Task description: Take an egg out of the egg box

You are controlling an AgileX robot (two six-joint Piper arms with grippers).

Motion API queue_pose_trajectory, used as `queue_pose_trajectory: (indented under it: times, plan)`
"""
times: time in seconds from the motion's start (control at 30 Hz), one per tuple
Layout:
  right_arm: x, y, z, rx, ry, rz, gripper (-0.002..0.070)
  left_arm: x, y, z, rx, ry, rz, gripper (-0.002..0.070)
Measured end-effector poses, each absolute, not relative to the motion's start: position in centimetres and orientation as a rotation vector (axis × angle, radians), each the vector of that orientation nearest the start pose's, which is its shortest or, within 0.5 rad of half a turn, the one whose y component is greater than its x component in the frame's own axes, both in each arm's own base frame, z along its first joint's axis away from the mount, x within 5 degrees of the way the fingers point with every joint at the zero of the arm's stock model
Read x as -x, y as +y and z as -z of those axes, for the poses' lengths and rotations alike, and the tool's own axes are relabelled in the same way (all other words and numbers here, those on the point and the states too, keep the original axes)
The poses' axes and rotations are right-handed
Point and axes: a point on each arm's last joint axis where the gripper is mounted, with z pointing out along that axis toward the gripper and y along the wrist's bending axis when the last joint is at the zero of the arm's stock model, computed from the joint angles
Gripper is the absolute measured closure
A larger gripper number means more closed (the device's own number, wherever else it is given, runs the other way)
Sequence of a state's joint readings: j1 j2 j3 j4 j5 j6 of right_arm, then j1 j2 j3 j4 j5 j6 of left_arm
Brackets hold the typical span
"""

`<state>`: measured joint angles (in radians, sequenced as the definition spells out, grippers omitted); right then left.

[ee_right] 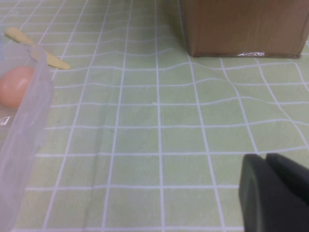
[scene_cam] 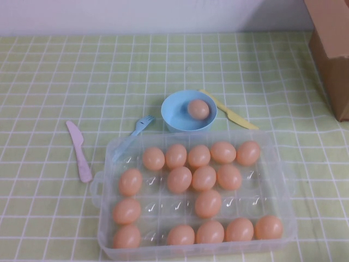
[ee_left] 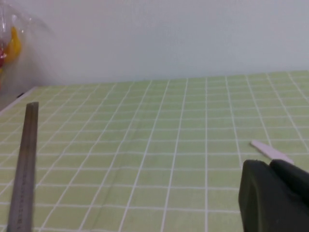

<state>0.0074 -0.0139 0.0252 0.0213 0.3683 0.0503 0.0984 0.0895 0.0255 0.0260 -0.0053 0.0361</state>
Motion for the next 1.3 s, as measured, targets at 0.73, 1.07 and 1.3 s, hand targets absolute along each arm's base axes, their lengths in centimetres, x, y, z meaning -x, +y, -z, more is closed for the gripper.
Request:
queue_pose_trajectory:
  times: [0.73,1.07,1.3]
  plan:
    - [-5.3,0.1,-17.2,-0.053,1.863,-0.061,0.0694,-5.3,0.7,-17.4,0.123,1.846,-0.094,0.0678]
    - [-5.3,0.1,-17.2,-0.053,1.863,-0.061,0.0694,-5.3,0.0,-17.2,0.017,1.866,-0.020,0.0678]
    - [-5.3,0.1,-17.2,-0.053,1.863,-0.061,0.0694,-5.3,-0.1,-17.2,0.023,1.868,-0.004,0.0678]
